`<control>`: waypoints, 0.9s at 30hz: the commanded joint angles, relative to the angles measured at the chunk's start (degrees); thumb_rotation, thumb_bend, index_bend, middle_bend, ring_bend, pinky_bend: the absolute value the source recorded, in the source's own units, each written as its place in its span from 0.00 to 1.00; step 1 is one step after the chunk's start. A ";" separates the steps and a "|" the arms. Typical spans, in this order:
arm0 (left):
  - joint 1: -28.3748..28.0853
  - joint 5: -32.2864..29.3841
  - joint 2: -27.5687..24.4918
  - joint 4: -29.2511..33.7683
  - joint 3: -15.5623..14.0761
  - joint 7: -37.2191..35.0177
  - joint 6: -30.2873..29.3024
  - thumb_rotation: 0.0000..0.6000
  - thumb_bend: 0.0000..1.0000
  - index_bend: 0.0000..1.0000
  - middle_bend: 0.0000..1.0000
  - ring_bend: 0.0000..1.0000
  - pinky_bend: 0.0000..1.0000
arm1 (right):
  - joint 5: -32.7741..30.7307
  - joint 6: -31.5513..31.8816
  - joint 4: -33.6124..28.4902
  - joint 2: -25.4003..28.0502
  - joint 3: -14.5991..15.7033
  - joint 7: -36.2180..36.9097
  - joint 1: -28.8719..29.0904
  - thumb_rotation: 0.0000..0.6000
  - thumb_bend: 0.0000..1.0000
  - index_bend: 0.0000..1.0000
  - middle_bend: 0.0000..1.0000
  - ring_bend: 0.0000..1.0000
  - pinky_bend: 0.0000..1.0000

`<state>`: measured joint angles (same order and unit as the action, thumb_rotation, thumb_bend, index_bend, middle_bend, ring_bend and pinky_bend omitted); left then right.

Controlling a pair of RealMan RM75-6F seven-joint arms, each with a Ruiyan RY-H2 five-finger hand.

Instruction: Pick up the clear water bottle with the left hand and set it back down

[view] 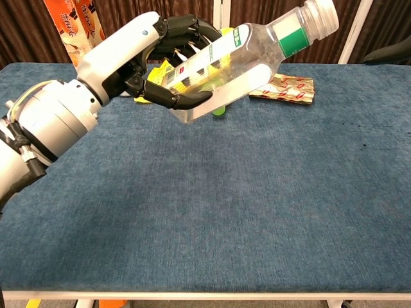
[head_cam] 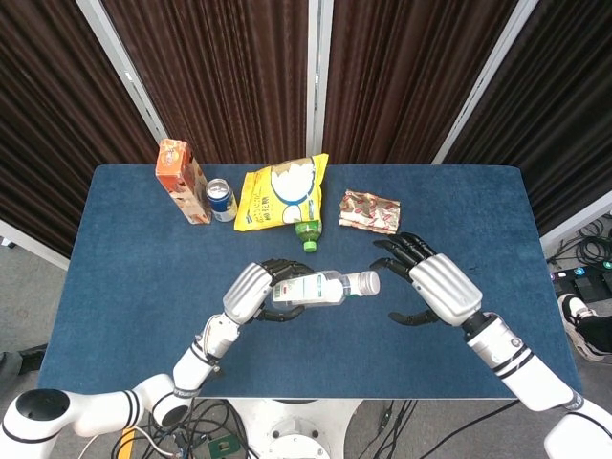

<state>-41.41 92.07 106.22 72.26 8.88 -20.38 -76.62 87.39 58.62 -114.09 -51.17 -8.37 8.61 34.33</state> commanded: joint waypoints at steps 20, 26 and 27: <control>-0.03 -0.53 0.23 -0.49 -0.07 -0.08 0.67 1.00 0.48 0.44 0.48 0.39 0.46 | 2.56 1.04 -1.06 0.65 0.30 0.64 -0.21 1.00 0.07 0.25 0.09 0.00 0.00; -0.07 -0.58 0.26 -0.57 -0.06 -0.08 0.81 1.00 0.48 0.44 0.48 0.39 0.46 | 3.12 1.38 -1.04 0.75 0.35 1.22 -0.27 1.00 0.08 0.25 0.09 0.00 0.00; -0.09 -0.58 0.26 -0.55 -0.04 -0.09 0.82 1.00 0.48 0.44 0.48 0.39 0.46 | 3.22 1.51 -1.01 0.78 0.35 1.31 -0.31 1.00 0.08 0.25 0.09 0.00 0.00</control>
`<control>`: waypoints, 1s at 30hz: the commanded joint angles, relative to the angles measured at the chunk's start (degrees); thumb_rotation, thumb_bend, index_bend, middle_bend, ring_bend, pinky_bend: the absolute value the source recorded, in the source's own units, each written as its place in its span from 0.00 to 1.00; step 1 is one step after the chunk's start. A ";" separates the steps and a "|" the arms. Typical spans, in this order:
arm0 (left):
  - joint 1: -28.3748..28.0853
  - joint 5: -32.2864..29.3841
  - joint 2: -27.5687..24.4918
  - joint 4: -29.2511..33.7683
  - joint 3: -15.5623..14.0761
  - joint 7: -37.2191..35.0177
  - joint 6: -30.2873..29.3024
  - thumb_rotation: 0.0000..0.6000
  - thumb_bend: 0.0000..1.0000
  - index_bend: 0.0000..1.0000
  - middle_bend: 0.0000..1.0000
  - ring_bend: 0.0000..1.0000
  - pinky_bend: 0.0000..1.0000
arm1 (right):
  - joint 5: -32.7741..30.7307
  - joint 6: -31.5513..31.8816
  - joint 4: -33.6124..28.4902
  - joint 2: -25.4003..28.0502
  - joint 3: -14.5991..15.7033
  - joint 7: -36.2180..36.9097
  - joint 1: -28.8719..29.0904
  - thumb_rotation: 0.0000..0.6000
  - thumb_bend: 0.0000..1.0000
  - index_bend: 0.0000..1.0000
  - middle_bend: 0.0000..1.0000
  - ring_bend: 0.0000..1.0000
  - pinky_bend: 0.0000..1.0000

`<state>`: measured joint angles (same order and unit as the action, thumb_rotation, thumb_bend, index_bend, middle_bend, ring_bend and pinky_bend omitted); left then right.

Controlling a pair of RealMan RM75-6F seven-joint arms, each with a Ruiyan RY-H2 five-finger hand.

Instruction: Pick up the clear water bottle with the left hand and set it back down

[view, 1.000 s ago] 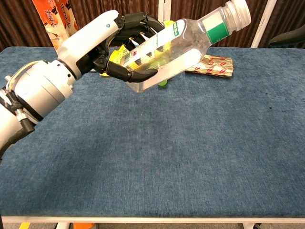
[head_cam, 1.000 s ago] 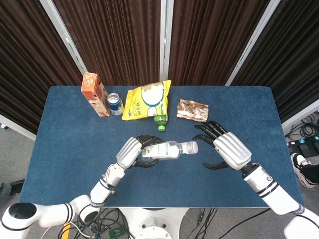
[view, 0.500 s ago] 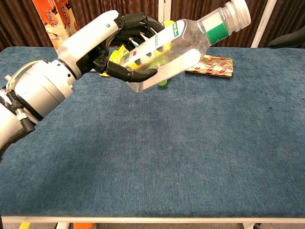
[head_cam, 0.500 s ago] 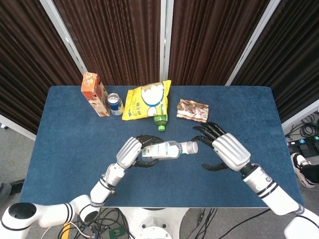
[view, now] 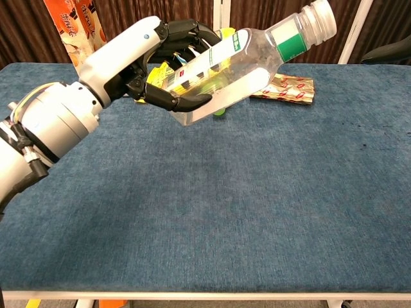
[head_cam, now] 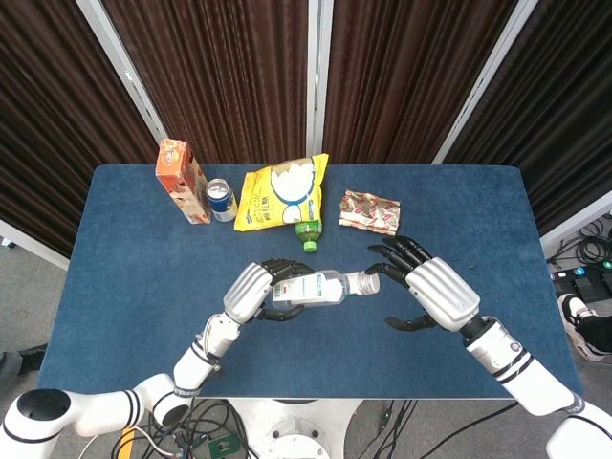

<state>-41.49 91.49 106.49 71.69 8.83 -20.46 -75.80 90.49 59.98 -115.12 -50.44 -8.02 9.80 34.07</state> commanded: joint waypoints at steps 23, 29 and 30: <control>0.04 -0.01 -0.27 0.39 0.13 0.05 -0.19 1.00 0.48 0.44 0.48 0.39 0.46 | -1.65 -0.70 0.73 -0.41 -0.22 -0.72 0.25 1.00 0.10 0.25 0.09 0.00 0.00; -0.02 0.05 -0.13 0.34 0.09 0.08 -0.16 1.00 0.48 0.44 0.48 0.39 0.46 | -1.07 -0.20 0.47 -0.21 -0.12 -0.63 0.02 1.00 0.10 0.25 0.09 0.00 0.00; -0.04 0.07 -0.14 0.35 0.11 0.04 -0.16 1.00 0.48 0.44 0.48 0.39 0.46 | -1.06 -0.13 0.50 -0.23 -0.10 -0.67 -0.03 1.00 0.10 0.25 0.09 0.00 0.00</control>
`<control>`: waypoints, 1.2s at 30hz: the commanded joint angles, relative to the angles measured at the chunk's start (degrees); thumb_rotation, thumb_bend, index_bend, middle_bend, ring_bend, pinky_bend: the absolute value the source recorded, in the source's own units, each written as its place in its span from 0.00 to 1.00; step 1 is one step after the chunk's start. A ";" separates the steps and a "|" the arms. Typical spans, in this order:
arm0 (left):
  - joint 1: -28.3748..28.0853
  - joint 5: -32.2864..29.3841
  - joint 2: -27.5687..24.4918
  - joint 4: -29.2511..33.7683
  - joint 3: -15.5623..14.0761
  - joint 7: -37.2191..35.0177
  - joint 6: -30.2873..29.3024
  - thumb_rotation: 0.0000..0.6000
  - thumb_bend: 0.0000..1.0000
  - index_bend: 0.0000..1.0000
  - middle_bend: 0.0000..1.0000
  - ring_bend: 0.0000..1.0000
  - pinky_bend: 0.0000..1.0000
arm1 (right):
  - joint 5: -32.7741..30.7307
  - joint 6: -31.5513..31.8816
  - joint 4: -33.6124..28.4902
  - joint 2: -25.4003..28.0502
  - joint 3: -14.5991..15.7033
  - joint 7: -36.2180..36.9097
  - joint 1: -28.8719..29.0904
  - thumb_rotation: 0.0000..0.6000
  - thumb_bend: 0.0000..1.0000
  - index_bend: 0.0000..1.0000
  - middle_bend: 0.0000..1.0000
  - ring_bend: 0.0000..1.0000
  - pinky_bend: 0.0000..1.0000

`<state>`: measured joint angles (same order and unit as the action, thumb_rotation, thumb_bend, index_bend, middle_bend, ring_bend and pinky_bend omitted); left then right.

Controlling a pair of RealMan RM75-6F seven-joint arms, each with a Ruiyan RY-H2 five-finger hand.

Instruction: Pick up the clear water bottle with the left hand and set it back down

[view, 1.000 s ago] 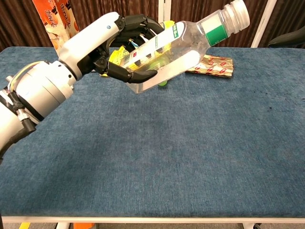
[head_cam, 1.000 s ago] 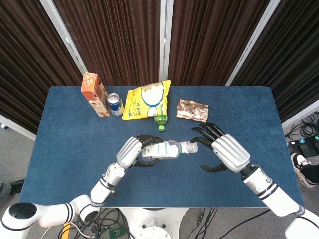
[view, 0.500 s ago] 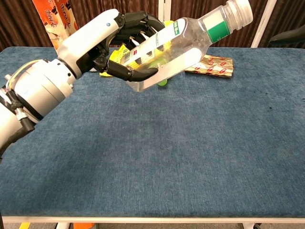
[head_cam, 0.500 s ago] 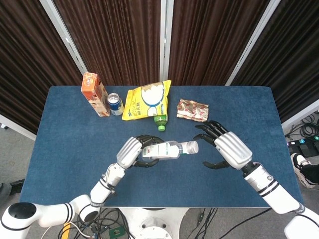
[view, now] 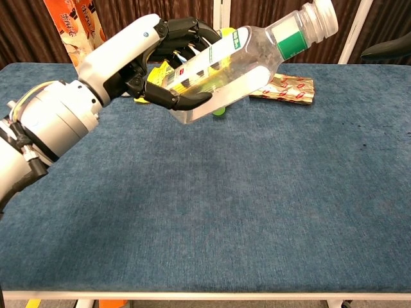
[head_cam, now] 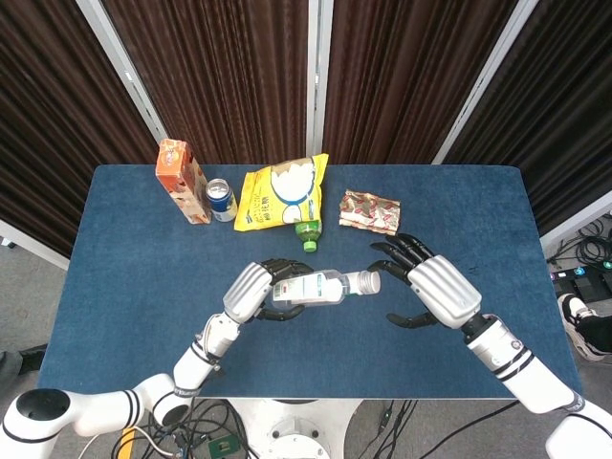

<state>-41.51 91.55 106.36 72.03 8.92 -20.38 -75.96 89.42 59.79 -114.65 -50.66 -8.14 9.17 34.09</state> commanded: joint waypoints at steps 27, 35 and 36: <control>0.11 0.27 -0.37 1.61 0.03 -1.24 -0.43 1.00 0.48 0.44 0.48 0.39 0.46 | -0.79 4.33 3.87 -6.21 -2.05 -3.94 0.15 1.00 0.15 0.32 0.13 0.00 0.00; 0.18 0.20 -0.41 1.48 -0.10 -0.98 -0.24 1.00 0.48 0.44 0.48 0.39 0.46 | -0.73 3.89 3.59 -5.94 -1.81 -4.02 0.27 1.00 0.17 0.35 0.14 0.00 0.00; 0.18 0.23 -0.39 1.47 -0.13 -0.93 -0.23 1.00 0.48 0.44 0.48 0.39 0.46 | -0.78 3.75 3.55 -5.87 -1.76 -4.04 0.30 1.00 0.17 0.35 0.14 0.00 0.00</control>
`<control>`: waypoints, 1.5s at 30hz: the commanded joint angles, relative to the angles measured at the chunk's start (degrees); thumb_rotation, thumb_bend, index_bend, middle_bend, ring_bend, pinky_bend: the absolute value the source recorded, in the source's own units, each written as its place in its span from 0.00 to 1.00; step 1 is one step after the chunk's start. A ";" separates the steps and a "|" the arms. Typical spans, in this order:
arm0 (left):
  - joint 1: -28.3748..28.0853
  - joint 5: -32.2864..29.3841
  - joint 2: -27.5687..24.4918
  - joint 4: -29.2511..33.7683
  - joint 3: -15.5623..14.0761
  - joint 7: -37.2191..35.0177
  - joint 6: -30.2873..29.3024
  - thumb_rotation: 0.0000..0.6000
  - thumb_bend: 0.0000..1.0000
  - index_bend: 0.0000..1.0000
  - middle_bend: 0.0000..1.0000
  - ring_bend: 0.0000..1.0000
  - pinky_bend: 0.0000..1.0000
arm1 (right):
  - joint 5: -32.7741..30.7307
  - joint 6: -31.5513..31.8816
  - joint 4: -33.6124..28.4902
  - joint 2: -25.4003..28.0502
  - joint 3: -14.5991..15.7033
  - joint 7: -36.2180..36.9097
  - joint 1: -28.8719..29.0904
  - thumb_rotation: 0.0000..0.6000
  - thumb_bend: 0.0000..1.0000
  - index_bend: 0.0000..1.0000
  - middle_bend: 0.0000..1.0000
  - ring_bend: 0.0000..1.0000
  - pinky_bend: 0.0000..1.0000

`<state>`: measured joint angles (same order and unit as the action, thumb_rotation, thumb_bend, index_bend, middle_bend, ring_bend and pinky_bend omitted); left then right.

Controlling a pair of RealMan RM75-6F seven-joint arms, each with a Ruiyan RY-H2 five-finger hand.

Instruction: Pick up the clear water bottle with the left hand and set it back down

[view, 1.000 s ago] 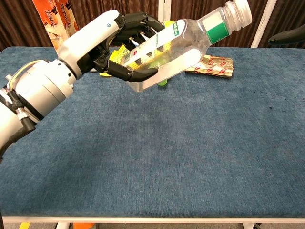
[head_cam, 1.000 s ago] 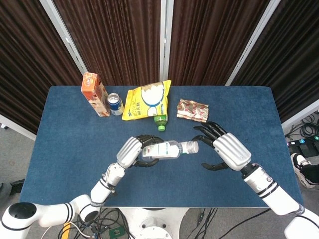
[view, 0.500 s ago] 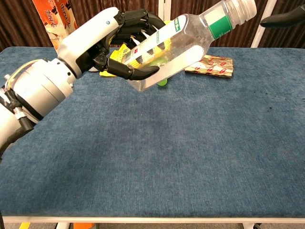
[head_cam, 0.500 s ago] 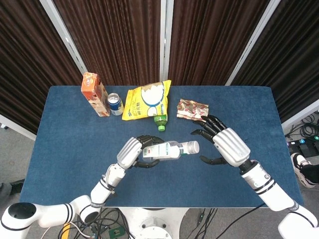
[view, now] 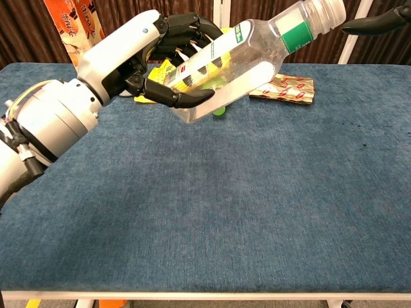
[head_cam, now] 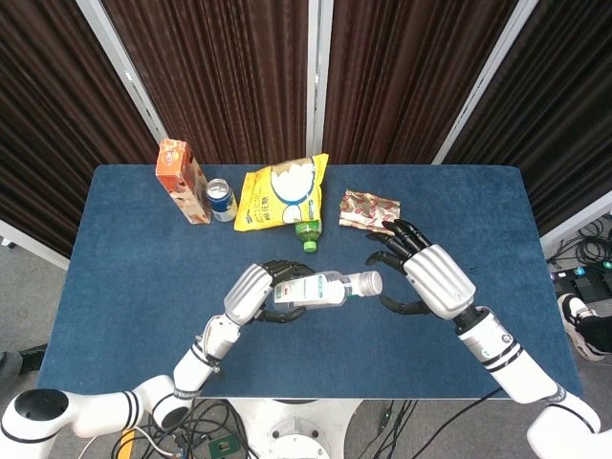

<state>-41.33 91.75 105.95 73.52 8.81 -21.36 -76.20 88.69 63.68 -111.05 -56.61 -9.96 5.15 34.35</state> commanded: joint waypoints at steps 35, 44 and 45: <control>0.44 -0.25 -0.88 -0.97 -0.46 0.20 0.48 1.00 0.48 0.44 0.48 0.39 0.46 | -0.57 1.91 -1.26 0.61 -0.34 -1.38 -0.94 1.00 0.30 0.50 0.20 0.00 0.00; 3.94 -7.81 -9.62 -0.38 -3.02 16.17 8.13 1.00 0.48 0.44 0.47 0.38 0.39 | -2.05 -0.07 0.65 2.41 1.66 0.52 -2.34 1.00 0.30 0.50 0.19 0.00 0.00; 4.14 -9.03 -10.44 0.18 -3.12 18.35 9.26 1.00 0.48 0.44 0.47 0.38 0.38 | -2.18 -0.84 0.99 2.12 2.02 0.54 -2.21 1.00 0.30 0.50 0.19 0.00 0.00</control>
<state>-38.62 86.59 99.04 72.42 6.64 -9.30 -70.64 86.79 63.90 -110.66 -54.27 -8.62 5.66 32.07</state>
